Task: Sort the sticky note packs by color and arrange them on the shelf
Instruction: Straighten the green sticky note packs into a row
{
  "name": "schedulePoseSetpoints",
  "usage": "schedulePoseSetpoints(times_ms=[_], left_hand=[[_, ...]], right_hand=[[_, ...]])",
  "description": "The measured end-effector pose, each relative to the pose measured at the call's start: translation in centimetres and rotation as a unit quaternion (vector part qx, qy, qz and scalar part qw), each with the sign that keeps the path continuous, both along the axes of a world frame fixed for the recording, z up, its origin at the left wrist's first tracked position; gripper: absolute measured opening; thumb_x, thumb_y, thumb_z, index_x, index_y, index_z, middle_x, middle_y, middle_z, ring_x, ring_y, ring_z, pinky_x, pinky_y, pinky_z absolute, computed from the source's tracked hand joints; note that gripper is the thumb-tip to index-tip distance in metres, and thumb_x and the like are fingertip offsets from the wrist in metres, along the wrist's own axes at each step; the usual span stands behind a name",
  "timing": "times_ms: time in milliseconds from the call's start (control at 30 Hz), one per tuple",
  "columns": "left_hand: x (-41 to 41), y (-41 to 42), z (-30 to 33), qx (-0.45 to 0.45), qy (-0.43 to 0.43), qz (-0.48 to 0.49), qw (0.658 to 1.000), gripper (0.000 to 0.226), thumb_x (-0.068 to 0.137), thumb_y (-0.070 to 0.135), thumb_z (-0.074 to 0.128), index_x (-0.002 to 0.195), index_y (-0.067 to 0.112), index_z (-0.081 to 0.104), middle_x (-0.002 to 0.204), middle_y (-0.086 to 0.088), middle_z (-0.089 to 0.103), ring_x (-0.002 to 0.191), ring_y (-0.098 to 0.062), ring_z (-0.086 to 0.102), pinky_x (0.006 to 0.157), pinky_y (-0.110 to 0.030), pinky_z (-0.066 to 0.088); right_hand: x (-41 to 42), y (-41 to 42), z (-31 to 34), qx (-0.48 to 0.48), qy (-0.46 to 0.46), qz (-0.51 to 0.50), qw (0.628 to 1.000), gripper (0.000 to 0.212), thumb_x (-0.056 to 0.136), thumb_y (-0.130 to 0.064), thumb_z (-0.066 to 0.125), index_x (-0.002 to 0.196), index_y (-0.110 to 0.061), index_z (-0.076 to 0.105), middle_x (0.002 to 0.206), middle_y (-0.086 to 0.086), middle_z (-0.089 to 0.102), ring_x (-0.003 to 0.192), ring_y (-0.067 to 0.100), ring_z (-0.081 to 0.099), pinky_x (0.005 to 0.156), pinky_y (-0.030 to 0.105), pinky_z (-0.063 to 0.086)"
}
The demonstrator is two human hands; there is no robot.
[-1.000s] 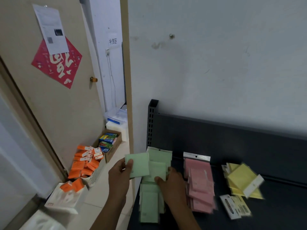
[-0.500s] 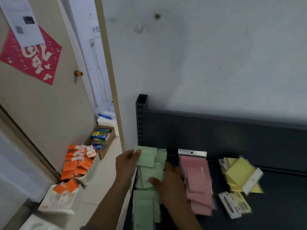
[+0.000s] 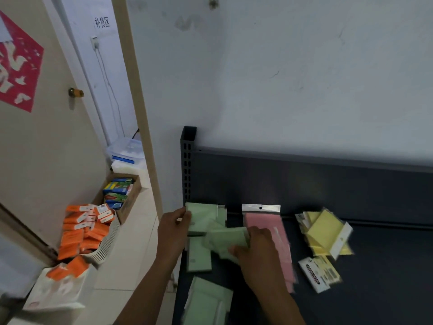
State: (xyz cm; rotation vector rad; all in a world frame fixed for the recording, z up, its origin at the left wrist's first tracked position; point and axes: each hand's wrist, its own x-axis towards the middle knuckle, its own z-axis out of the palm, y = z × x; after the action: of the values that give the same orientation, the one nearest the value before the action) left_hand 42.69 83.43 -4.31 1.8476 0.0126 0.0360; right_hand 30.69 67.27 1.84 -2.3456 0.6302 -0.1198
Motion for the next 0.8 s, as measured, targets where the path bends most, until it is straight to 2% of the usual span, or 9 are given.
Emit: schedulePoseSetpoints(times_ms=[100, 167, 233, 300, 400, 533, 667, 800], left_hand=[[0.2, 0.4, -0.4, 0.032, -0.01, -0.01, 0.999, 0.02, 0.101, 0.025, 0.057, 0.117, 0.026, 0.07, 0.098, 0.003, 0.066, 0.082, 0.001, 0.06, 0.067, -0.004, 0.042], [0.0, 0.6, -0.4, 0.027, -0.004, -0.011, 1.0, 0.021, 0.101, 0.028, 0.058, 0.118, 0.027, 0.07, 0.101, 0.002, 0.065, 0.085, -0.001, 0.061, 0.076, -0.015, 0.049], [-0.2, 0.8, -0.4, 0.005, -0.002, 0.001, 1.0, 0.019, 0.1, 0.027, 0.059, 0.117, 0.028, 0.069, 0.101, 0.005, 0.065, 0.088, -0.001, 0.061, 0.079, -0.024, 0.051], [-0.5, 1.0, -0.1, -0.035, -0.011, 0.01, 0.999, 0.017, 0.1, 0.024, 0.06, 0.114, 0.028, 0.069, 0.102, 0.009, 0.069, 0.088, 0.0, 0.064, 0.078, -0.026, 0.053], [-0.8, 2.0, 0.6, -0.09, -0.018, 0.033, 0.995, 0.021, 0.101, 0.022, 0.058, 0.119, 0.022, 0.069, 0.104, 0.007, 0.072, 0.089, -0.004, 0.068, 0.066, -0.019, 0.054], [-1.4, 3.9, 1.1, -0.184, 0.027, 0.047, 0.981, 0.025, 0.101, 0.02, 0.057, 0.125, 0.02, 0.066, 0.109, 0.008, 0.072, 0.1, -0.01, 0.068, 0.073, -0.022, 0.057], [-2.3, 3.0, 1.1, -0.155, 0.052, -0.036, 0.986, 0.019, 0.099, 0.02, 0.061, 0.114, 0.023, 0.072, 0.103, 0.003, 0.077, 0.098, -0.017, 0.072, 0.077, -0.031, 0.061], [-2.6, 1.7, 1.1, -0.137, 0.063, -0.038, 0.988, 0.017, 0.099, 0.023, 0.062, 0.113, 0.026, 0.073, 0.104, 0.003, 0.076, 0.098, -0.016, 0.072, 0.088, -0.045, 0.06]], right_hand=[[0.0, -0.7, 0.3, 0.045, -0.088, -0.058, 0.993, 0.02, 0.086, -0.02, 0.074, 0.099, -0.022, 0.06, 0.093, -0.007, 0.061, 0.078, 0.012, 0.056, 0.062, 0.02, 0.037], [0.1, -1.0, 0.7, 0.116, -0.141, -0.085, 0.98, 0.018, 0.086, -0.021, 0.076, 0.099, -0.025, 0.064, 0.09, -0.013, 0.065, 0.081, 0.007, 0.063, 0.062, 0.017, 0.043], [0.2, -1.1, 0.9, 0.162, -0.169, -0.086, 0.968, 0.019, 0.087, -0.021, 0.077, 0.102, -0.025, 0.067, 0.093, -0.014, 0.068, 0.086, 0.0, 0.064, 0.061, 0.009, 0.047], [0.4, -1.1, 0.9, 0.179, -0.178, -0.083, 0.964, 0.019, 0.087, -0.022, 0.077, 0.104, -0.022, 0.069, 0.096, -0.012, 0.071, 0.089, 0.001, 0.066, 0.063, 0.009, 0.049], [0.6, -0.8, 0.4, 0.201, -0.164, -0.074, 0.963, 0.023, 0.087, -0.022, 0.077, 0.109, -0.023, 0.07, 0.1, -0.012, 0.072, 0.092, 0.004, 0.068, 0.07, 0.017, 0.052], [1.0, 0.1, -0.4, 0.209, -0.147, -0.036, 0.966, 0.019, 0.089, -0.018, 0.075, 0.105, -0.025, 0.068, 0.094, -0.015, 0.072, 0.082, -0.009, 0.066, 0.064, 0.004, 0.048], [2.2, 1.4, -1.2, 0.21, -0.141, -0.015, 0.967, 0.02, 0.091, -0.026, 0.072, 0.11, -0.029, 0.067, 0.102, -0.015, 0.072, 0.092, -0.004, 0.066, 0.075, 0.014, 0.051], [3.5, 2.1, -2.0, 0.251, -0.15, -0.011, 0.956, 0.018, 0.096, -0.032, 0.065, 0.113, -0.031, 0.065, 0.106, -0.012, 0.072, 0.098, 0.005, 0.068, 0.085, 0.031, 0.056]])
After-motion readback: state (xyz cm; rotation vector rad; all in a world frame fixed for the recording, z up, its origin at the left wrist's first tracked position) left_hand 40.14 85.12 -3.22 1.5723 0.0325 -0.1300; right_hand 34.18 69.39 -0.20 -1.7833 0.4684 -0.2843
